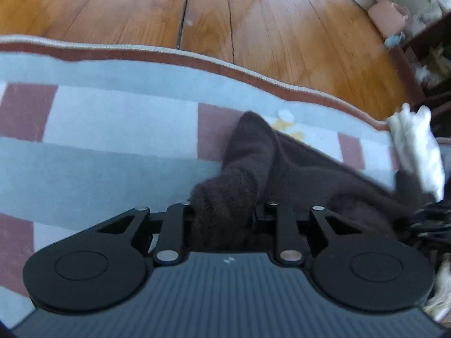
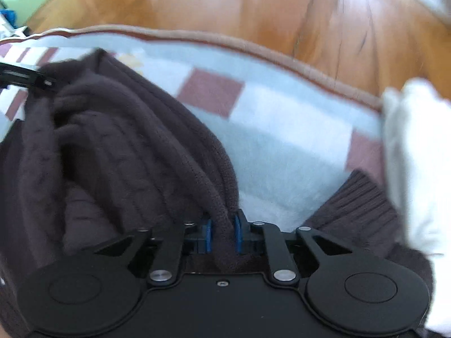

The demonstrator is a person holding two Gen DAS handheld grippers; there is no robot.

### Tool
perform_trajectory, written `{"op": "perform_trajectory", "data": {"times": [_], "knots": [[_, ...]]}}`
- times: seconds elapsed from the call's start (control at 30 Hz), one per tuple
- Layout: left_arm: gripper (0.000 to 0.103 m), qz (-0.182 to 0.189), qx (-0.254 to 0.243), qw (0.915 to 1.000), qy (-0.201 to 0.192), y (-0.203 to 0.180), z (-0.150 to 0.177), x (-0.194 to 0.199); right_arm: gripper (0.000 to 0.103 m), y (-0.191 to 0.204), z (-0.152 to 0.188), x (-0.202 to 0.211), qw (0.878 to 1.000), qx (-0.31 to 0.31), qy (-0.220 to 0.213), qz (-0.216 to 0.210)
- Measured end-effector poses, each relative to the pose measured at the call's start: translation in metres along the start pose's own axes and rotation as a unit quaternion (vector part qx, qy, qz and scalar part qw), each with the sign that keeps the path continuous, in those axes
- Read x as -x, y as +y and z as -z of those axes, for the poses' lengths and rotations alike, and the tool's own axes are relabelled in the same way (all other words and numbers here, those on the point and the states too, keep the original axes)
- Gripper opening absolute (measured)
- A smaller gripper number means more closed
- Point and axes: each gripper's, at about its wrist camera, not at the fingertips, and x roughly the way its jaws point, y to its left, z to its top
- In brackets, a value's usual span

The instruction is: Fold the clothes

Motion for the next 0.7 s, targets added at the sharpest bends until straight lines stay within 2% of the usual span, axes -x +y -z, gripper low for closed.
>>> {"op": "perform_trajectory", "data": {"times": [0.07, 0.17, 0.27, 0.37, 0.47, 0.57, 0.67, 0.7], "knots": [[0.020, -0.049, -0.046, 0.9976, -0.014, -0.018, 0.003, 0.005, 0.016, 0.007, 0.003, 0.019, 0.999, -0.004, -0.034, 0.027], [0.019, -0.108, -0.101, 0.9881, -0.045, -0.043, 0.007, 0.018, 0.009, 0.020, -0.003, 0.053, 0.993, -0.005, -0.089, 0.076], [0.018, -0.123, -0.102, 0.9813, -0.108, -0.055, 0.006, 0.056, 0.006, 0.036, -0.014, 0.093, 0.983, 0.012, -0.153, 0.097], [0.017, -0.142, -0.099, 0.9655, -0.195, -0.061, 0.005, 0.110, 0.006, 0.052, -0.030, 0.133, 0.971, 0.038, -0.209, 0.108], [0.017, -0.149, -0.071, 0.9478, -0.273, -0.059, 0.001, 0.172, 0.006, 0.066, -0.047, 0.165, 0.958, 0.060, -0.256, 0.117], [0.017, -0.136, -0.045, 0.9380, -0.316, -0.046, -0.017, 0.225, 0.006, 0.076, -0.076, 0.192, 0.945, 0.081, -0.291, 0.127], [0.017, -0.177, -0.053, 0.9236, -0.336, -0.040, -0.047, 0.247, 0.006, 0.079, -0.116, 0.209, 0.932, 0.092, -0.332, 0.109], [0.020, -0.192, -0.052, 0.9181, -0.343, -0.037, -0.056, 0.252, 0.007, 0.083, -0.128, 0.202, 0.927, 0.100, -0.343, 0.110]]}}
